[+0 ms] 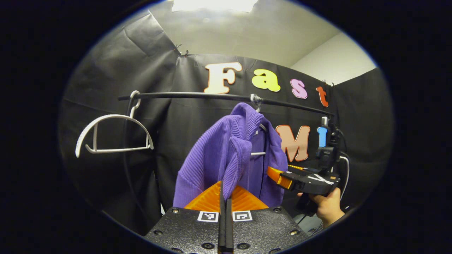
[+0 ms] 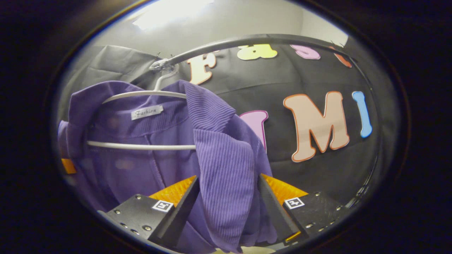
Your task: Grasp the clothes on the hanger with both hands and then place them into the laundry hamper below.
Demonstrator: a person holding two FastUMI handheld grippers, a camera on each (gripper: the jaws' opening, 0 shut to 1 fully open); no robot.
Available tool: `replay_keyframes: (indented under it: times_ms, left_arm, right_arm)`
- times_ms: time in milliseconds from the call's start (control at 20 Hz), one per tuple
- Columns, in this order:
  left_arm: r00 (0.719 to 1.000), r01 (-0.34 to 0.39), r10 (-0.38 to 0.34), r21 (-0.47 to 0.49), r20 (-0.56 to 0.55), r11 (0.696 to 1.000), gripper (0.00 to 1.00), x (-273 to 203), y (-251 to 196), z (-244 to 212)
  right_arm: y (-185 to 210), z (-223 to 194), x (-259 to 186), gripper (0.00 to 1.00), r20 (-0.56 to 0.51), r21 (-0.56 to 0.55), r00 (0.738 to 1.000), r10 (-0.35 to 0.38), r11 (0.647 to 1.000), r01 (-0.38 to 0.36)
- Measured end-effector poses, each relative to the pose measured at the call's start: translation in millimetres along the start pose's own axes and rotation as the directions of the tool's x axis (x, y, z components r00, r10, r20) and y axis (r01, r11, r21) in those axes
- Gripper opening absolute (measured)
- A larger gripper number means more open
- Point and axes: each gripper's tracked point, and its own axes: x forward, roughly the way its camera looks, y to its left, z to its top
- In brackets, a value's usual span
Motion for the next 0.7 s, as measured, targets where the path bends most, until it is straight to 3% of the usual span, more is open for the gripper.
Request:
replay_keyframes:
  times_ms: [100, 200, 250, 300, 350, 500, 700]
  left_arm:
    - [1.000, 0.001, -0.001, -0.013, 0.005, 1.000, 0.01, -5, 11, 10]
    - [1.000, -0.001, 0.001, -0.019, -0.002, 1.000, 0.02, -7, 20, 16]
    - [1.000, -0.009, 0.008, -0.018, -0.009, 1.000, 0.00, -9, 27, 18]
    - [1.000, -0.014, 0.014, -0.014, -0.004, 1.000, 0.00, -9, 32, 24]
    - [1.000, -0.022, 0.022, 0.001, 0.004, 1.000, 0.00, -11, 37, 31]
    - [0.998, -0.052, 0.051, 0.015, 0.045, 0.999, 0.02, -12, 54, 52]
    - [0.982, -0.155, 0.141, 0.113, 0.125, 0.981, 0.00, -7, 87, 80]
  right_arm:
    - [16, -1, 6, 0.60, -0.010, 0.023, 0.998, 0.067, 0.997, -0.067]
    - [12, 0, 9, 0.27, -0.010, -0.021, 0.999, 0.036, 0.999, -0.036]
    - [21, -1, 8, 0.10, -0.015, -0.028, 0.997, 0.072, 0.997, -0.073]
    - [34, -2, 6, 0.07, -0.016, -0.029, 0.993, 0.116, 0.993, -0.116]
    - [31, 3, 3, 0.10, 0.006, -0.032, 0.996, 0.090, 0.995, -0.090]
    - [42, -3, -1, 0.01, -0.021, -0.016, 0.993, 0.116, 0.993, -0.116]
    - [15, 20, -13, 0.02, 0.047, -0.121, 0.999, -0.019, 0.992, 0.025]
